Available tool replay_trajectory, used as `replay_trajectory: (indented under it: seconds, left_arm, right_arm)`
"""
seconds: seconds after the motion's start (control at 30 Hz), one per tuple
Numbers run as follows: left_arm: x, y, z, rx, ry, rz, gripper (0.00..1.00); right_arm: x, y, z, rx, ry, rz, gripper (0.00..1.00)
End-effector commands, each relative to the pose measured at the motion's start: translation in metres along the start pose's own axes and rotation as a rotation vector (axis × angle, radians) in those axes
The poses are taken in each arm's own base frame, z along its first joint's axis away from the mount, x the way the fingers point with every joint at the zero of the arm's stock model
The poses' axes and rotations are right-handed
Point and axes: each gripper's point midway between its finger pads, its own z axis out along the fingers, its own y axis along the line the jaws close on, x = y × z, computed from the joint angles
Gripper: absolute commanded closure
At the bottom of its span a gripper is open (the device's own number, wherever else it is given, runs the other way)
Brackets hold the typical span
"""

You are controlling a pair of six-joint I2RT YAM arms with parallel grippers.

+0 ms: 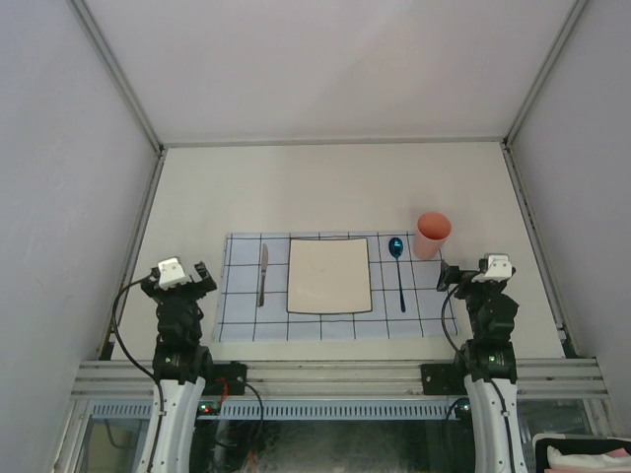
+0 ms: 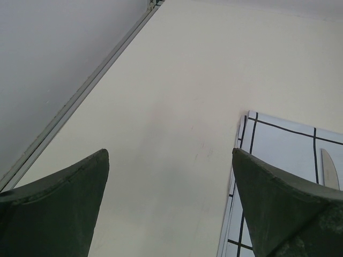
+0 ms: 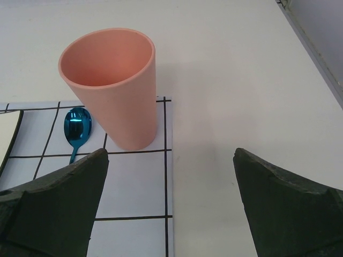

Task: Set the dinner table for one person
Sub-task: Reset both arms

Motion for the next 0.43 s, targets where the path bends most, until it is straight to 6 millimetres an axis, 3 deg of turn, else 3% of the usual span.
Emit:
replay_trajectory:
  seconds: [0.0,0.4]
  left_arm:
    - [0.0105,-0.0042,0.0025,0.023,-0.073,-0.021,0.0]
    - [0.0097,-0.0039,0.0024,0.022,-0.074,-0.022,0.0]
  right_arm:
    - [0.0199,-0.002,0.0011,0.012,0.036,0.018,0.0]
    - [0.0204,-0.0023,0.0013,0.014,0.039,0.017,0.0]
